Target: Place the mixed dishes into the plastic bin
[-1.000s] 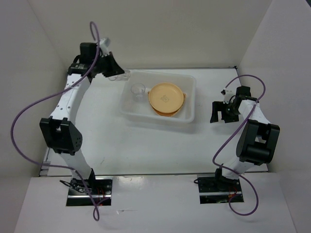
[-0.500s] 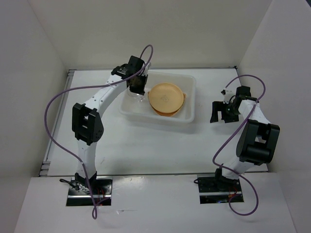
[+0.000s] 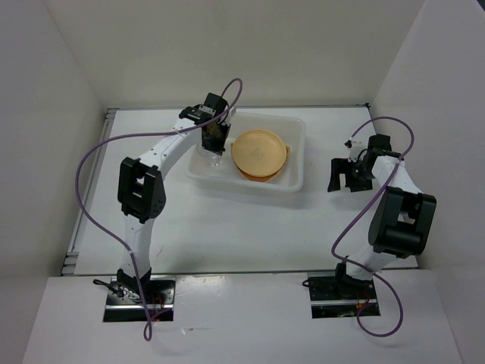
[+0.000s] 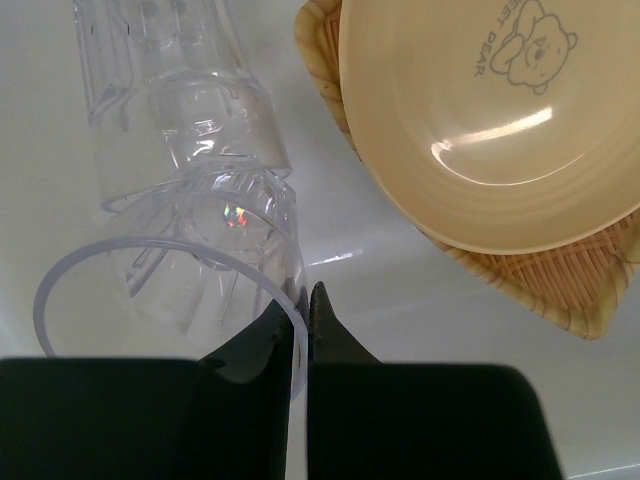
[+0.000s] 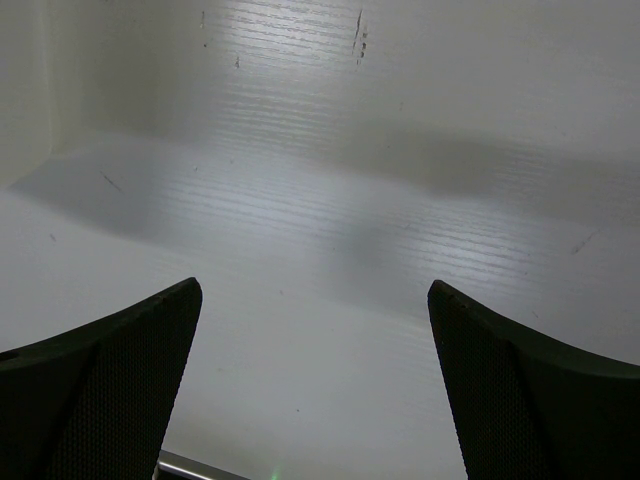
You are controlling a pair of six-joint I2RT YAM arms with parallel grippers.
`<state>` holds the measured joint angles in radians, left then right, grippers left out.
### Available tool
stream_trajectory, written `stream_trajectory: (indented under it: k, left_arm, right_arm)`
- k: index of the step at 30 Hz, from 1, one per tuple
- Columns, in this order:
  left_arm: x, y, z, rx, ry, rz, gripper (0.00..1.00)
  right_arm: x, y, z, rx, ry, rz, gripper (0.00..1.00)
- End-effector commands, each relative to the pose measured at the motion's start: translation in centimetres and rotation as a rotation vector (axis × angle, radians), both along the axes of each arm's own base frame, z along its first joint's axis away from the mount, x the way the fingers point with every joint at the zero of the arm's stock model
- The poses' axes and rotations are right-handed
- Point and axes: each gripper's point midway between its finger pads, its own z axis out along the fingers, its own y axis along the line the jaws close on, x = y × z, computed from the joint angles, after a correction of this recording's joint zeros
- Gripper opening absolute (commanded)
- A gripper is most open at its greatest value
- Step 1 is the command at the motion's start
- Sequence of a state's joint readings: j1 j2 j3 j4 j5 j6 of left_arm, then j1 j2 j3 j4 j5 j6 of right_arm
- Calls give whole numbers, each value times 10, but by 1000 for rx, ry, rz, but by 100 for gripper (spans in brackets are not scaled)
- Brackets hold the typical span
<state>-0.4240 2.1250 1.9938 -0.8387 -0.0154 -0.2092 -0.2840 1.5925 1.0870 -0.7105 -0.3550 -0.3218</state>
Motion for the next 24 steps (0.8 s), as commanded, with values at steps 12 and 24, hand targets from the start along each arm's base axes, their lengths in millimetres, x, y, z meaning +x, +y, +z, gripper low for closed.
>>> stream_trajectory:
  k: [12,24]
  left_arm:
    - [-24,-2,-7,18,52,-39,3]
    - [-49,2,-46,45,151,-35,31]
  right_arm:
    - [6,1,8,-5,-34,2,98]
    - [6,1,8,-9,-36,10,98]
